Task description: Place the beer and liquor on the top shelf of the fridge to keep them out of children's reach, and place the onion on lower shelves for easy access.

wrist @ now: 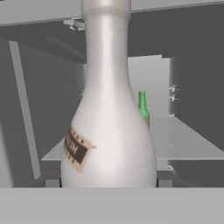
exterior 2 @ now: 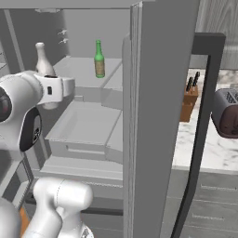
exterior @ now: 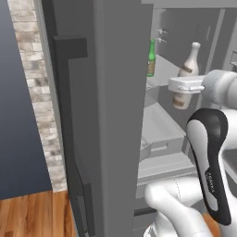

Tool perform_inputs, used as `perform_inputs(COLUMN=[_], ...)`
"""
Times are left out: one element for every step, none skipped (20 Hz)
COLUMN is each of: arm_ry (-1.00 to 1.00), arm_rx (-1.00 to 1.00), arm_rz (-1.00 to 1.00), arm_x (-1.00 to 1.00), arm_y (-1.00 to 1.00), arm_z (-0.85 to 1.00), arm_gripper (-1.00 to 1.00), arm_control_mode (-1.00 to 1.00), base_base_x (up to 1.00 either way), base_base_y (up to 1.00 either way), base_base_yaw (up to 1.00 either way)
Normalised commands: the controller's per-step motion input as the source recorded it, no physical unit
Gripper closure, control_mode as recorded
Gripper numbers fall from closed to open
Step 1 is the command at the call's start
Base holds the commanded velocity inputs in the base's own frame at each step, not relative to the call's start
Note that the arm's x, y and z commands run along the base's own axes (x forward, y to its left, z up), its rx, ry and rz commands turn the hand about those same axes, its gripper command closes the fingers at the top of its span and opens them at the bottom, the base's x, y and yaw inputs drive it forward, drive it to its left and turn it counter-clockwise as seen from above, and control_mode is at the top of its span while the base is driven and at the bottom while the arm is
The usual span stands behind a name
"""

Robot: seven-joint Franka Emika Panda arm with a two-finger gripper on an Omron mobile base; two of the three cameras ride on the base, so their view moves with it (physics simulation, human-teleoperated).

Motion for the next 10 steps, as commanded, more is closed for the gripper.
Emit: perform_inputs(arm_ry=[0.0,0.0,-0.01,-0.02,-0.04,-0.05,-0.07,-0.07,-0.08,-0.08], arm_rx=[0.0,0.0,0.0,0.0,0.0,0.0,0.0,0.0,0.0,0.0], arm_rz=[0.03,0.01,0.0,0.0,0.0,0.0,0.0,0.0,0.0,0.0], arm_x=[0.25,0.31,0.33,0.36,0.35,0.36,0.39,0.39,0.42,0.44], arm_y=[0.13,0.14,0.11,0.13,0.16,0.21,0.22,0.27,0.27,0.24], arm_z=[0.0,0.0,0.0,0.0,0.0,0.0,0.0,0.0,0.0,0.04], arm_gripper=[1.0,1.0,1.0,1.0,1.0,1.0,1.0,1.0,1.0,1.0], arm_control_mode=[-1.0,-1.0,-1.0,-1.0,-1.0,-1.0,-1.0,-1.0,-1.0,-1.0], base_base_x=[0.0,0.0,0.0,0.0,0.0,0.0,0.0,0.0,0.0,0.0], base_base_y=[0.0,0.0,0.0,0.0,0.0,0.0,0.0,0.0,0.0,0.0], base_base_yaw=[0.0,0.0,0.0,0.0,0.0,0.0,0.0,0.0,0.0,0.0])
